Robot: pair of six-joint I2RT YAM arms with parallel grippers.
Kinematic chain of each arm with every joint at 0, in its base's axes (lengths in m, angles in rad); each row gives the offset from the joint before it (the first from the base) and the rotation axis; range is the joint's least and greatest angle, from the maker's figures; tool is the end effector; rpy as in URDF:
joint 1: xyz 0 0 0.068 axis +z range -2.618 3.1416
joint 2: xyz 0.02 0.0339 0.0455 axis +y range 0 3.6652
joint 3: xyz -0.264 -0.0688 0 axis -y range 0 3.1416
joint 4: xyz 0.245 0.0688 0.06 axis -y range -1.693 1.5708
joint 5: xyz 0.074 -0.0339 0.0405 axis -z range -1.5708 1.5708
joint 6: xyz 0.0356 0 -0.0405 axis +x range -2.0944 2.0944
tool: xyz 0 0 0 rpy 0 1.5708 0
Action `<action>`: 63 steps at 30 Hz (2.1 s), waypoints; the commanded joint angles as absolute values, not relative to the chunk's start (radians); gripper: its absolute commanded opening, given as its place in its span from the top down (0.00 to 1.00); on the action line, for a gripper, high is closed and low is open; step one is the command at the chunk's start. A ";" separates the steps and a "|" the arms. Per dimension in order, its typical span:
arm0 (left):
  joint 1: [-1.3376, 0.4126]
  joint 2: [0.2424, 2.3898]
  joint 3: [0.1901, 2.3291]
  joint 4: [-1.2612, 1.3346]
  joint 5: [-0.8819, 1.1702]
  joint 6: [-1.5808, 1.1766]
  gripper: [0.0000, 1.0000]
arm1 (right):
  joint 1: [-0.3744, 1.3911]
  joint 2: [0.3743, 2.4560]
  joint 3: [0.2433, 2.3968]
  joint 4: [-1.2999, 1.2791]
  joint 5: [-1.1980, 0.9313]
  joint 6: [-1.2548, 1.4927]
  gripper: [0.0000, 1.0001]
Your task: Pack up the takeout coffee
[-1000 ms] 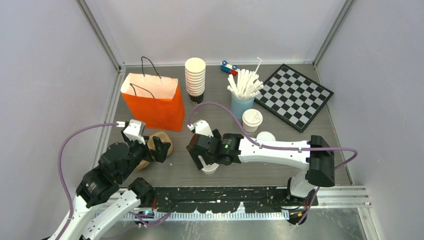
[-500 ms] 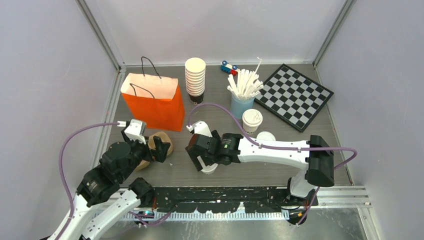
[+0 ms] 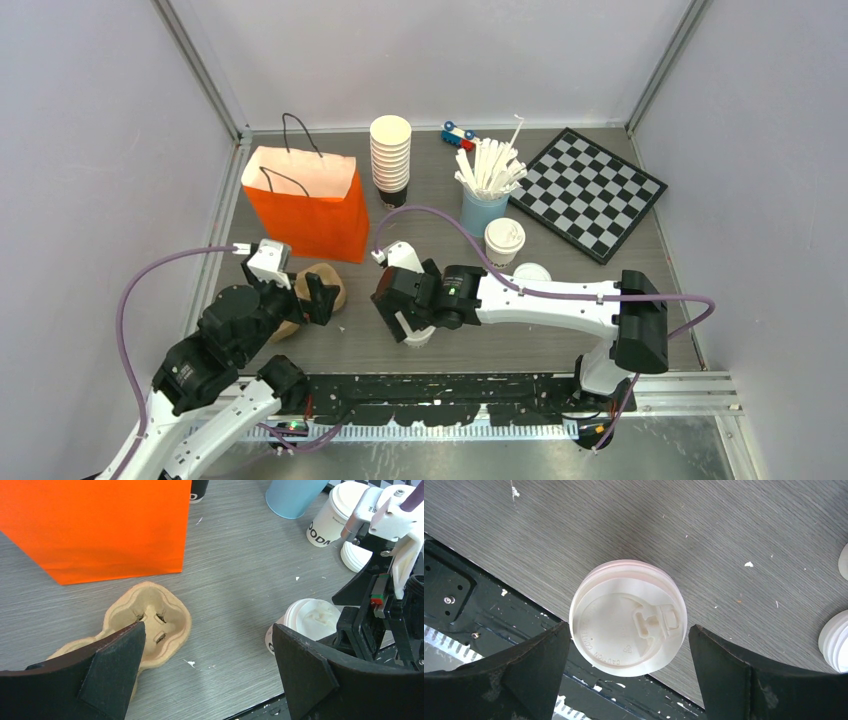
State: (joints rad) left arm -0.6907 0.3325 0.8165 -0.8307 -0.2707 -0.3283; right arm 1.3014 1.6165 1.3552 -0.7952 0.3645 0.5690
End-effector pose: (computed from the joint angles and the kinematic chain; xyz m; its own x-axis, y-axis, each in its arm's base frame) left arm 0.0533 -0.0317 0.3300 -0.3834 -0.0862 -0.9196 0.3131 0.9245 -0.2172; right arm 0.1019 0.3215 0.2785 -0.6553 -0.4820 -0.5816 -0.5945 0.8041 0.0036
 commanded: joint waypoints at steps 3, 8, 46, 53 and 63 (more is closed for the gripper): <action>-0.690 0.327 0.819 -0.822 -0.291 -0.307 0.00 | 1.308 1.624 1.391 -0.794 0.391 0.557 0.08; -0.689 0.329 0.819 -0.822 -0.292 -0.305 0.00 | 1.308 1.629 1.390 -0.791 0.380 0.558 0.10; -0.690 0.351 0.817 -0.821 -0.288 -0.303 0.00 | 0.877 1.128 1.001 -0.923 0.368 0.649 0.22; -0.689 0.357 0.817 -0.821 -0.285 -0.302 0.00 | 0.806 1.086 1.072 -0.991 0.368 0.612 0.21; -0.689 0.348 0.815 -0.823 -0.284 -0.305 0.00 | 0.545 1.088 1.224 -1.120 0.395 0.513 0.20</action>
State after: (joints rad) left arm -0.6907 0.3496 0.8165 -0.8364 -0.2802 -0.3099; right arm 0.6170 1.1072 1.1446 -1.0584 0.3733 0.5709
